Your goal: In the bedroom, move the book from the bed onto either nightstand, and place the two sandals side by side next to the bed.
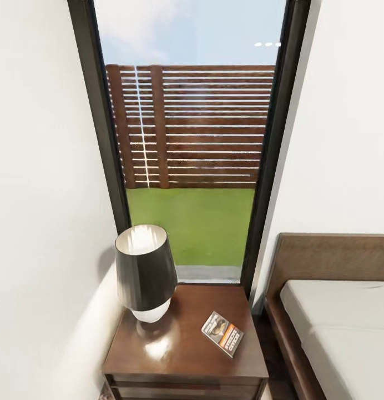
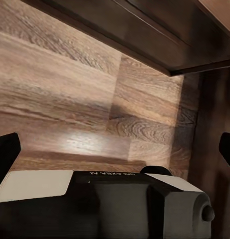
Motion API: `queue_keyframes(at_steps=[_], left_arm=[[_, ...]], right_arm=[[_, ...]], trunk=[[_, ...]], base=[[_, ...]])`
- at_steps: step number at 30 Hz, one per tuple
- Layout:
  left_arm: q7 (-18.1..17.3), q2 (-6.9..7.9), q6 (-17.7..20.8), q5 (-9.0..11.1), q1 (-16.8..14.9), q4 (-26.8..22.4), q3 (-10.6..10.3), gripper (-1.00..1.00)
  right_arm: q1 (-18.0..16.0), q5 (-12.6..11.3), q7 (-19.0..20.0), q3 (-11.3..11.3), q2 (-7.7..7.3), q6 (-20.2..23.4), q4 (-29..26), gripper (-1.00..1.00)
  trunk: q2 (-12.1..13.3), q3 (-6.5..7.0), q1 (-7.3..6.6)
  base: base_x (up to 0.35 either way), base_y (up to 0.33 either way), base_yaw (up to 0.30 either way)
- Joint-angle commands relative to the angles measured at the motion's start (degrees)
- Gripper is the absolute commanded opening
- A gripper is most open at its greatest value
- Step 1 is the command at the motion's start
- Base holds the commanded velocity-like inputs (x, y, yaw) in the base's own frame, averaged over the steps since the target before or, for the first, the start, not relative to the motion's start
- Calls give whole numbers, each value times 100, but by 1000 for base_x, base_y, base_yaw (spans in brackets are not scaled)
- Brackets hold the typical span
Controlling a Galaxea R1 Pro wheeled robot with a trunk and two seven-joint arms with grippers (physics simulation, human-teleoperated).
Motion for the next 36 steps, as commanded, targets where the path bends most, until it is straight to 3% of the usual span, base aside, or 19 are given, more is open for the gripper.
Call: queue_keyframes(at_steps=[1, 5, 11, 16, 27, 36], left_arm=[[55, 5, -3, 56, 2, 2, -44, 100], [310, -2, -58, 56, 2, 93, -62, 100], [737, -83, -221, 53, 2, 411, -71, 100], [1105, -148, -360, 53, 2, 693, -71, 100], [1842, -247, -530, 48, 2, 1070, -145, 100], [2224, -378, -623, 55, 2, 1360, -413, 100]], right_arm=[[22, -46, 30, 47, 15, -34, 15, 100], [117, 60, 28, 41, 77, -138, 14, 100], [222, 410, -3, 42, 132, -181, 21, 100], [246, 523, -32, 36, 171, -181, 18, 100], [256, 566, -47, 24, 181, -211, 14, 100], [259, 571, -49, 27, 182, -213, 8, 100]], trunk=[[39, 14, -23], [199, 86, -110], [440, 194, -242], [640, 283, -352], [1081, 481, -594], [1442, 643, -791]], base=[[0, 0, 0], [0, 0, 0], [0, 0, 0], [0, 0, 0], [0, 0, 0], [0, 0, 0]])
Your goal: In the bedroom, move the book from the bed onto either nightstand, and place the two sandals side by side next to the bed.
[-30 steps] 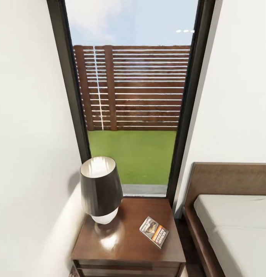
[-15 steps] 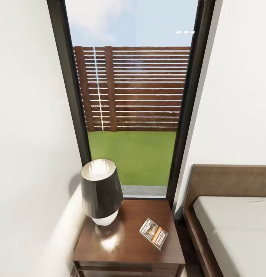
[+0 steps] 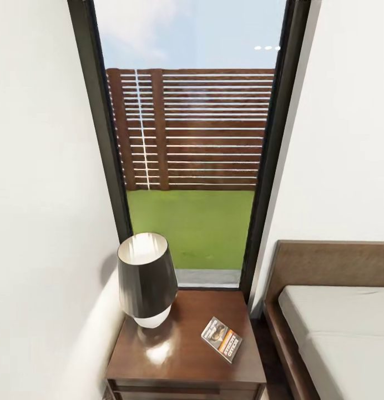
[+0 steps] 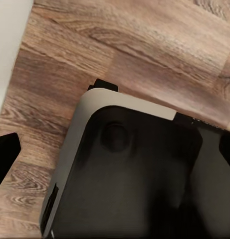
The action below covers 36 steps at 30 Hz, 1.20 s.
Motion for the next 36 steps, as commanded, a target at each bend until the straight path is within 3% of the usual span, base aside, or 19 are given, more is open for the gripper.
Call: queue_keyframes(at_steps=[1, 9, 27, 36], left_arm=[[33, -9, -21, 53, 2, 2, -75, 100], [220, -61, -30, 50, 2, 28, -203, 100], [243, -67, -31, 45, 2, 29, -225, 100], [244, -65, -27, 45, 2, 29, -225, 100]], right_arm=[[-10, -58, 28, 50, 1, 8, 14, 100], [-10, -56, 28, 49, 4, 25, 12, 100], [-7, -98, 12, 41, 21, 14, 16, 100], [-9, -92, 11, 36, 208, 7, 17, 100]], trunk=[[38, 14, -22], [359, 157, -198], [359, 157, -198], [359, 157, -198]], base=[[0, 0, 0], [0, 0, 0], [0, 0, 0], [0, 0, 0]])
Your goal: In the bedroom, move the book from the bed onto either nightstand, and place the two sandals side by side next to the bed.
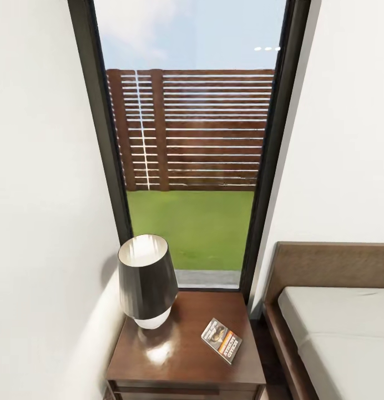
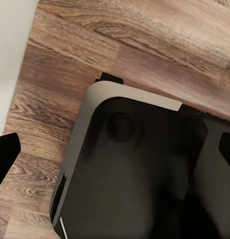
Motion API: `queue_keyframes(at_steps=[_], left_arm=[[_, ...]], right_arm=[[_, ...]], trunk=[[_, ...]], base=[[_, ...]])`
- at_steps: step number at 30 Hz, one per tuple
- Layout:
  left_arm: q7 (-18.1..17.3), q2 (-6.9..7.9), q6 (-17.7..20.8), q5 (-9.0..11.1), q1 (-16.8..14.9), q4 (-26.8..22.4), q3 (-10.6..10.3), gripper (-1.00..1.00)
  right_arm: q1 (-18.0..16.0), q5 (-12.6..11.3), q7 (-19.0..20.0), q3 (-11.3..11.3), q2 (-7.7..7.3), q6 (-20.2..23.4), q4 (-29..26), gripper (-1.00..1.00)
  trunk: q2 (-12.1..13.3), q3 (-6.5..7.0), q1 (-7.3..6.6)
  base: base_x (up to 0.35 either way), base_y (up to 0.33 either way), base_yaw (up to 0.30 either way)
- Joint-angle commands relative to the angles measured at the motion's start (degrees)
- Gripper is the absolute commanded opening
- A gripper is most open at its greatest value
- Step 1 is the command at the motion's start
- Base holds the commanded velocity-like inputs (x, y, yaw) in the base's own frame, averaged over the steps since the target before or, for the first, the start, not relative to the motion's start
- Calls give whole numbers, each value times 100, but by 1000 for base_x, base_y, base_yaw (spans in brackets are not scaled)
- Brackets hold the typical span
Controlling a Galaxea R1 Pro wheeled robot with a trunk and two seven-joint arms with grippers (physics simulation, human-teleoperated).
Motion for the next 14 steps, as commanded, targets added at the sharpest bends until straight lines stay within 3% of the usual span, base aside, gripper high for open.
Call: queue_keyframes(at_steps=[1, 14], left_arm=[[-7, 5, -16, 56, 2, -7, -48, 100], [-4, 3, -14, 69, 2, -7, -40, 100]], right_arm=[[-9, -59, 28, 47, 18, 8, 15, 100], [-7, -52, 28, 36, 120, 9, 16, 100]], trunk=[[-4, -5, 0], [-4, -5, 0]], base=[[0, 0, 0], [0, 0, 0]])
